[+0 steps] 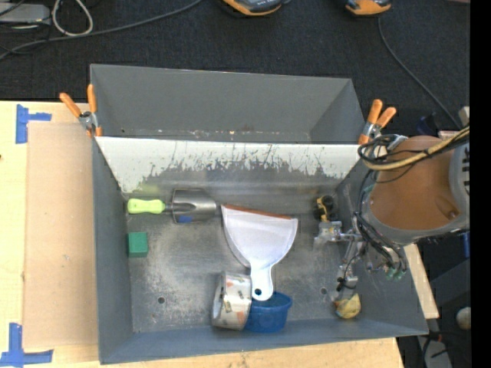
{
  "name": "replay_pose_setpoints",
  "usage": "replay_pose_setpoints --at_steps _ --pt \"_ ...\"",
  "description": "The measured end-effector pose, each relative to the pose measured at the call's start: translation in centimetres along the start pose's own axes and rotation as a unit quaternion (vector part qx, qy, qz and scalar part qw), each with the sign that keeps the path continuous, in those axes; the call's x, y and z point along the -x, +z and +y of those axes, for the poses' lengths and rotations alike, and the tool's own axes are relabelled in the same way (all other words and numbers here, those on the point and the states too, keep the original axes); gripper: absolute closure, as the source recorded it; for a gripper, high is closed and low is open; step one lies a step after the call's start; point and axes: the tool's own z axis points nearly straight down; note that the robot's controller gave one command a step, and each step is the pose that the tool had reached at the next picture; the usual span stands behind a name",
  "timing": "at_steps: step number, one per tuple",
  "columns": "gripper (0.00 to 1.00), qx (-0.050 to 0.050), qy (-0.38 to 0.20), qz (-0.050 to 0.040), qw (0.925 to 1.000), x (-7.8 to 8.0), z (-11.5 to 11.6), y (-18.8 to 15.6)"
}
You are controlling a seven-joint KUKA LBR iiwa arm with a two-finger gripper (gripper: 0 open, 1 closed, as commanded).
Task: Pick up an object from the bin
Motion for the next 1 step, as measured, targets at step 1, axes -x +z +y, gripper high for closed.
replay_pose_setpoints --at_steps 1 --pt "0.00 0.000 0.000 0.0000 1.0000 0.00 0.00 0.00"
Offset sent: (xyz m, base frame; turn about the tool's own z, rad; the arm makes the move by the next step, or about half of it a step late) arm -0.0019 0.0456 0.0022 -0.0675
